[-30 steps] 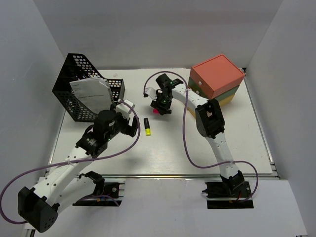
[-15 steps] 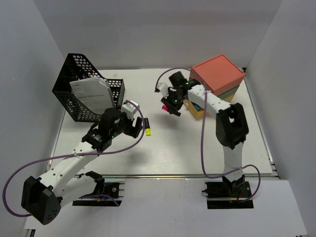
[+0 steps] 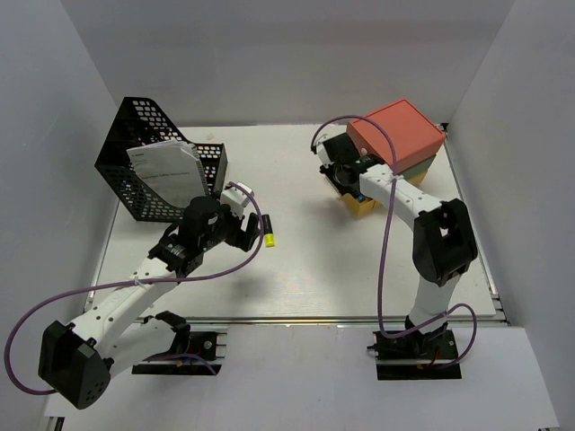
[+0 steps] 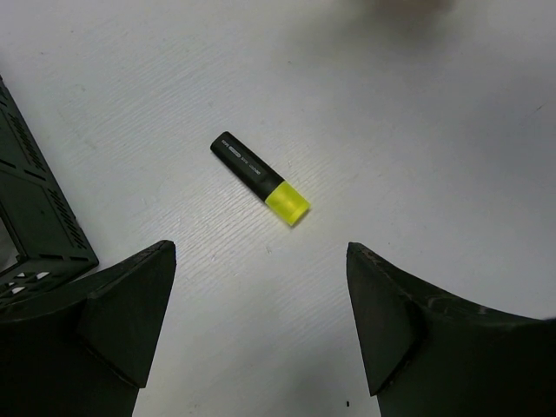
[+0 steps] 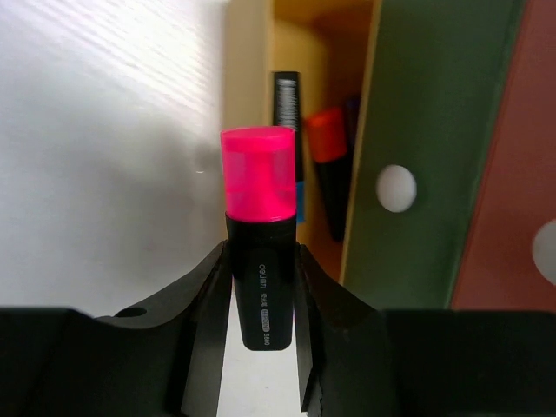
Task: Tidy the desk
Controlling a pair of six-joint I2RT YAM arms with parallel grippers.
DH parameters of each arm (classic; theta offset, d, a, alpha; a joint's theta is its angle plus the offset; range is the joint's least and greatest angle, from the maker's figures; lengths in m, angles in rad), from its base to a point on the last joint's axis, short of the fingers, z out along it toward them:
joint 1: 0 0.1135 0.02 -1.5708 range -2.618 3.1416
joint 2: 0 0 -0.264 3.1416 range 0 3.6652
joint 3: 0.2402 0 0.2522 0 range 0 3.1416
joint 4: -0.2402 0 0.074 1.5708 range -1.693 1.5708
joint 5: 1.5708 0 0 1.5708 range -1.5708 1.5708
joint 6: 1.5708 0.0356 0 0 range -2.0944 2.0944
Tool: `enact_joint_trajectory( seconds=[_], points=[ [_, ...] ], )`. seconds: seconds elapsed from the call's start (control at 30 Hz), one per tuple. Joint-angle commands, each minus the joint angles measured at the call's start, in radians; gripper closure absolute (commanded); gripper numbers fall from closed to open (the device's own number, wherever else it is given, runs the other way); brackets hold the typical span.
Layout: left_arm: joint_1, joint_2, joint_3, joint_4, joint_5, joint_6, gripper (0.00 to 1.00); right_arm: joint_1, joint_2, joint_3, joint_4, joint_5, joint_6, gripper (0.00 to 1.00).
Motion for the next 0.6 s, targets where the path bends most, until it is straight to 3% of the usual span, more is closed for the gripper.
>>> enact_joint_trajectory(
  seconds=[0.0, 0.23, 0.27, 0.33, 0.4, 0.57],
  points=[
    [-0.003, -0.01, 0.033, 0.003, 0.014, -0.007, 0.11, -0.002, -0.005, -0.018, 0.115, 0.194, 0.01, 1.0],
    [-0.003, -0.01, 0.032, 0.001, 0.014, -0.007, 0.11, -0.009, 0.061, 0.0, 0.121, 0.268, -0.03, 1.0],
    [-0.003, -0.008, 0.033, 0.003, 0.019, -0.007, 0.11, -0.009, 0.065, 0.008, 0.101, 0.247, -0.036, 0.93],
    [-0.003, -0.007, 0.035, 0.001, 0.021, -0.007, 0.11, -0.012, 0.081, 0.045, 0.045, 0.183, -0.031, 0.63],
    [-0.003, -0.005, 0.033, 0.001, 0.022, -0.007, 0.11, -0.014, 0.081, 0.059, 0.034, 0.159, -0.028, 0.45],
    [-0.003, -0.01, 0.033, 0.001, 0.022, -0.007, 0.11, -0.017, 0.061, 0.053, 0.064, 0.135, -0.047, 0.45]
  ],
)
